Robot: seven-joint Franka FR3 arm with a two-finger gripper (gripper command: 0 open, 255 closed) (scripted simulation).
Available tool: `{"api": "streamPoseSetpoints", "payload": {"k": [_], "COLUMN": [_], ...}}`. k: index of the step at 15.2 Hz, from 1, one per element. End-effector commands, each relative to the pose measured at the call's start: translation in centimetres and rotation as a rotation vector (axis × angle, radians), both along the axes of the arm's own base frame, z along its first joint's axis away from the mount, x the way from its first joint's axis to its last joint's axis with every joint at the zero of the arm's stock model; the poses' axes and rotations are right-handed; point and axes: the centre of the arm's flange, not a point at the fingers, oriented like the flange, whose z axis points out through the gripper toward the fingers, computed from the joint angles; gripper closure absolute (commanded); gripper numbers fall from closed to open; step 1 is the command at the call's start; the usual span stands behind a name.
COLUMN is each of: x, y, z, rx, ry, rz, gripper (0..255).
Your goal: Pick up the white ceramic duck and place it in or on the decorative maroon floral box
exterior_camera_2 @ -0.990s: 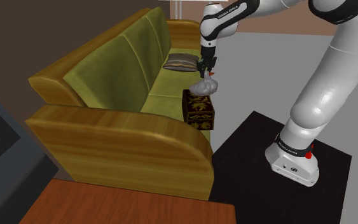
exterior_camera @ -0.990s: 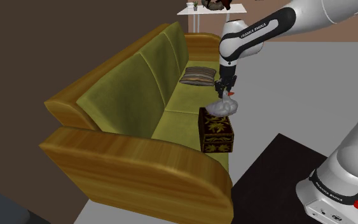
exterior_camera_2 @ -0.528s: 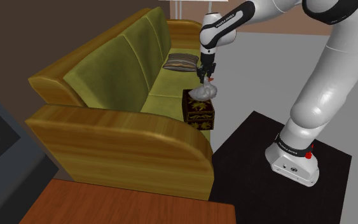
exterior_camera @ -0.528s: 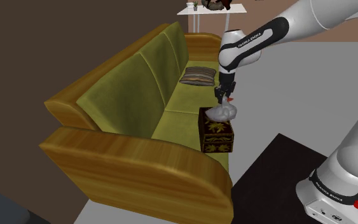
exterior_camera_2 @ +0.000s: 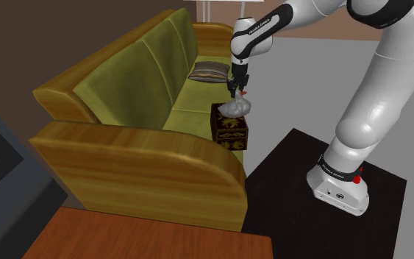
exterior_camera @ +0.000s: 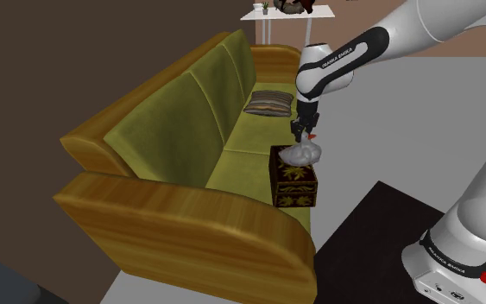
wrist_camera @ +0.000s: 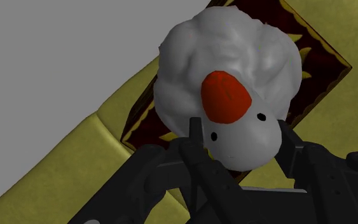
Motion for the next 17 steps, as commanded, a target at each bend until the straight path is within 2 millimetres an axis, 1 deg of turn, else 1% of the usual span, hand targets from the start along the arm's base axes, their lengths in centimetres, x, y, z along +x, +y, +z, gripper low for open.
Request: {"api": "streamPoseSetpoints", "payload": {"k": [1, 2, 7, 10, 11, 17], "x": [0.0, 0.0, 0.0, 0.2, 0.3, 0.3], "y": [0.1, 0.0, 0.1, -0.2, -0.2, -0.2], "z": [-0.3, -0.3, -0.3, 3.6, 4.7, 4.7], "rx": [0.001, 0.001, 0.001, 0.001, 0.001, 0.001], "ry": [0.005, 0.005, 0.005, 0.005, 0.005, 0.005], "rz": [0.001, 0.001, 0.001, 0.001, 0.001, 0.001], "gripper": [255, 0, 0, 0, 0, 0]}}
